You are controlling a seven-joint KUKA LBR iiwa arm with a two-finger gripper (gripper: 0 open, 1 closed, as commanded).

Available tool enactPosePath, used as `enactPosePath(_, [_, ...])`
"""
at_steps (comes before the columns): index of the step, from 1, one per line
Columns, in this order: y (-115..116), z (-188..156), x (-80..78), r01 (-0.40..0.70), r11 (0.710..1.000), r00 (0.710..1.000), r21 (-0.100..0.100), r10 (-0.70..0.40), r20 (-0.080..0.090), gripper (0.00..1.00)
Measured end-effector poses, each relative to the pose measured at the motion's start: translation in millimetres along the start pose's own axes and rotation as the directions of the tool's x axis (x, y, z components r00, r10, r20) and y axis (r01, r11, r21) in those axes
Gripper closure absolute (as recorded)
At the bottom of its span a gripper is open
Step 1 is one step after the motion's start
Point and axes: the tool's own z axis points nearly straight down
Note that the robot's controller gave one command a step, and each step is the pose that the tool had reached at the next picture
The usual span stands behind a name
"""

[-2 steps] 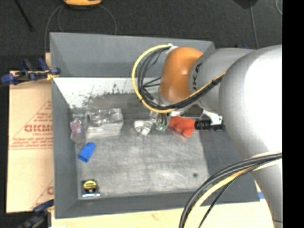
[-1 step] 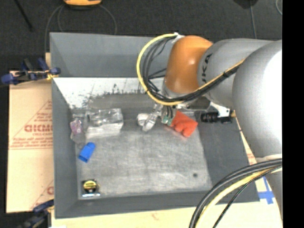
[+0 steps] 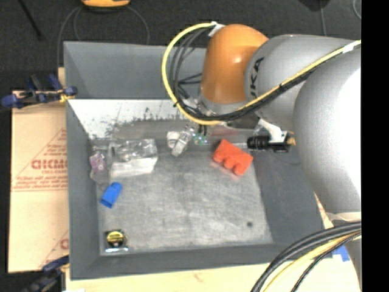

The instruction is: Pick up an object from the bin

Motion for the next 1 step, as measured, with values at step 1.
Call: enactPosePath(1, [1.7,-72.0,-11.6,-0.017,1.0,1.0,-0.002,0.017,0.004,1.0])
